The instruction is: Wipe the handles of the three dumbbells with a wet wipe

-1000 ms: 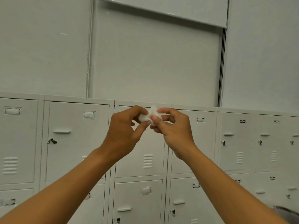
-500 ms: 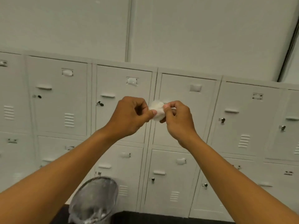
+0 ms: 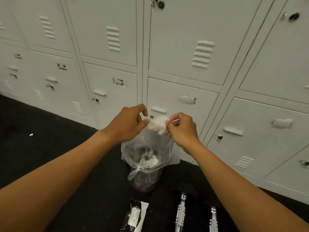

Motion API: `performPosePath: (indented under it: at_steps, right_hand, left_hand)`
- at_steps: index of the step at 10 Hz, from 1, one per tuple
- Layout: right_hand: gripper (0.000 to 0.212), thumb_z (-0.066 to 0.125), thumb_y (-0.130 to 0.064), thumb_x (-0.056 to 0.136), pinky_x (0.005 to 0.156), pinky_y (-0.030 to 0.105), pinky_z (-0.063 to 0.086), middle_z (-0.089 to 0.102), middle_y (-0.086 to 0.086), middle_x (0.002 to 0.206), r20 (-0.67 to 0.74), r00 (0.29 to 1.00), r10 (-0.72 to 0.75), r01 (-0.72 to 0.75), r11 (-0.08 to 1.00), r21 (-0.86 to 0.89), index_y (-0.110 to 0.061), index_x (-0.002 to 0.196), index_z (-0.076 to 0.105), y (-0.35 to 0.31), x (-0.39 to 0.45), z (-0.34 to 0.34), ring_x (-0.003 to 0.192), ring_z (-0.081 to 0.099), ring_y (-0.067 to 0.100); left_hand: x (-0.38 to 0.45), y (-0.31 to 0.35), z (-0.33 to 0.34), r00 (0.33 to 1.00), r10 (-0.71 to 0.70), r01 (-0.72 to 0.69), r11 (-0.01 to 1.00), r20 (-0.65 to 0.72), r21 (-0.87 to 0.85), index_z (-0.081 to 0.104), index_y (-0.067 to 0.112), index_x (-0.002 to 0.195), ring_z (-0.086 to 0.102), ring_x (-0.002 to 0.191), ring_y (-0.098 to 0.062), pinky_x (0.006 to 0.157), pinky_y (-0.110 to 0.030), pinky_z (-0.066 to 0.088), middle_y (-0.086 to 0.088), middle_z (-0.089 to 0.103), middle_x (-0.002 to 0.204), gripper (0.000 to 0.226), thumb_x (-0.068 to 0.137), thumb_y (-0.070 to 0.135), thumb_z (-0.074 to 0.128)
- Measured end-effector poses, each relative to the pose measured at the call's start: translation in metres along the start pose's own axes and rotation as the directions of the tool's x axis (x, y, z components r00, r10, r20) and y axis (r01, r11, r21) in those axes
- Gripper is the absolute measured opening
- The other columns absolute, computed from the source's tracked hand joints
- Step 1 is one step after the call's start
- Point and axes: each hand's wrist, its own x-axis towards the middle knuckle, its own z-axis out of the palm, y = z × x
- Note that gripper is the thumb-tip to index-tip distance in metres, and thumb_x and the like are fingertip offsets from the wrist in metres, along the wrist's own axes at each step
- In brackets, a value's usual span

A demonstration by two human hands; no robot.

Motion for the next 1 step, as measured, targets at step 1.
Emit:
performPosePath:
  at_steps: [1]
  right_hand:
    - [0.016,0.060,-0.018,0.088,0.081,0.045,0.054,0.069,0.013,0.090,0.267,0.942,0.203,-0.131,0.956,-0.264,-0.002,0.085,0.062,0.0642,0.0259,0.0401,0.080,0.069,0.029]
  left_hand:
    - [0.0000,-0.0443,0.0286,0.992,-0.115,0.114,0.993,0.048,0.022,0.056,0.019,0.099,0.060,0.070,-0.008,0.062,-0.021,0.049,0.003,0.063,0.079,0.015,0.088,0.028,0.061]
